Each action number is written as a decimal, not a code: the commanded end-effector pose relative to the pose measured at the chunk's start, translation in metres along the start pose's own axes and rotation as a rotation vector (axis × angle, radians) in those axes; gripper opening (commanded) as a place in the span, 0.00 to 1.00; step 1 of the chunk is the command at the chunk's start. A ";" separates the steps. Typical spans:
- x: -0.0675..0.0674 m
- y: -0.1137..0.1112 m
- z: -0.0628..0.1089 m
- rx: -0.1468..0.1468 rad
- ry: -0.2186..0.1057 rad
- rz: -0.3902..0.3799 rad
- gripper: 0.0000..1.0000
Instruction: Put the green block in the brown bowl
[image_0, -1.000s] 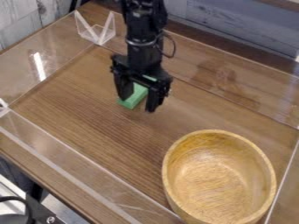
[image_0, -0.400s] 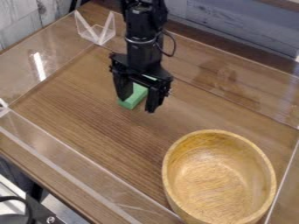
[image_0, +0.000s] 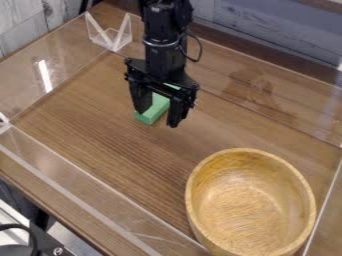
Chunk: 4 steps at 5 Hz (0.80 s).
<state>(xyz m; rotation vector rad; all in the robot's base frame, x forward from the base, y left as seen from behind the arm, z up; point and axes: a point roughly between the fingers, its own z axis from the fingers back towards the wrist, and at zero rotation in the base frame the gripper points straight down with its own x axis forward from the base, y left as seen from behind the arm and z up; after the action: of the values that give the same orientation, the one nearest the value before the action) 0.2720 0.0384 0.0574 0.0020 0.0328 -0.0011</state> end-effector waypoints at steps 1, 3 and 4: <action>0.004 -0.002 0.020 0.011 -0.063 0.001 1.00; 0.003 -0.004 0.022 0.008 -0.056 0.006 1.00; 0.005 -0.002 0.018 0.012 -0.057 -0.003 1.00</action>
<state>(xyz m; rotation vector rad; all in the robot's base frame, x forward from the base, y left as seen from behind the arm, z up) 0.2707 0.0361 0.0609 0.0022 0.0343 0.0036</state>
